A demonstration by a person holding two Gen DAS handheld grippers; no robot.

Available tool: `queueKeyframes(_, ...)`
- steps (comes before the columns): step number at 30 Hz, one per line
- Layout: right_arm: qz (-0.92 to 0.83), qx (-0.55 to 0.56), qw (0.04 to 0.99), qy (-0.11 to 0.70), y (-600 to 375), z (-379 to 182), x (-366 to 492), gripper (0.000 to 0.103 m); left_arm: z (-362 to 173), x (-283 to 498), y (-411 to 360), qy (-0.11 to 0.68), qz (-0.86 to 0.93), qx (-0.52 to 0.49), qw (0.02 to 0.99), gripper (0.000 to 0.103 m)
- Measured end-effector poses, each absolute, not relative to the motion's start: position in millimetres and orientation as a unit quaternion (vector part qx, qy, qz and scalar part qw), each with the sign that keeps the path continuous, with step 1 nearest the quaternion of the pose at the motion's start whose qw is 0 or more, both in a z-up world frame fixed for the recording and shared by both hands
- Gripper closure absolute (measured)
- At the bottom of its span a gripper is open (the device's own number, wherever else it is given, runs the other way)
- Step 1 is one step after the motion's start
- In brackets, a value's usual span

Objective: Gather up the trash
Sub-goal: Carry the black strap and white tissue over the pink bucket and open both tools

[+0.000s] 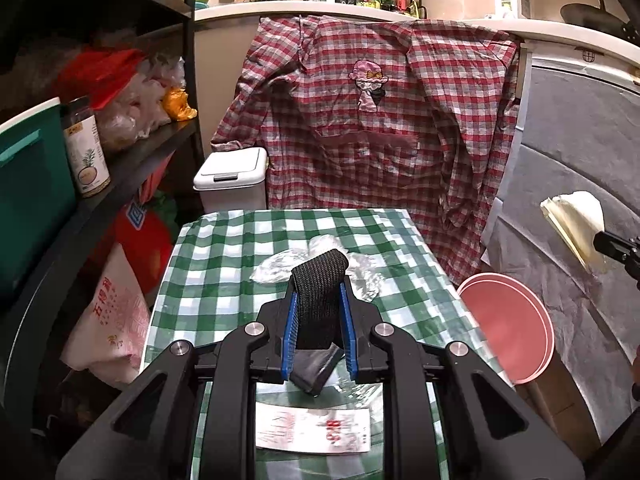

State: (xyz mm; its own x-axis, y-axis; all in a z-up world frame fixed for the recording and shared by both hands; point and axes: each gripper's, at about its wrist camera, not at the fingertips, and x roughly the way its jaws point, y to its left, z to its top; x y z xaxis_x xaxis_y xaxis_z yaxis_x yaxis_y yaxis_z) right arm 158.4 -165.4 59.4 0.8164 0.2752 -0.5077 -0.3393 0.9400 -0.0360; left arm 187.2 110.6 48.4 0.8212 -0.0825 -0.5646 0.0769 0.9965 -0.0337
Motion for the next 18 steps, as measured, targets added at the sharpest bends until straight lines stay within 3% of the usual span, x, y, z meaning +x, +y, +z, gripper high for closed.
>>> queueKeyframes(18, 0.120, -0.053, 0.955, 0.267, -205.0, 46.3, 165.6, 0.102, 48.8, 199.9, 58.4, 0.293, -0.072, 0.000, 0.953, 0.084)
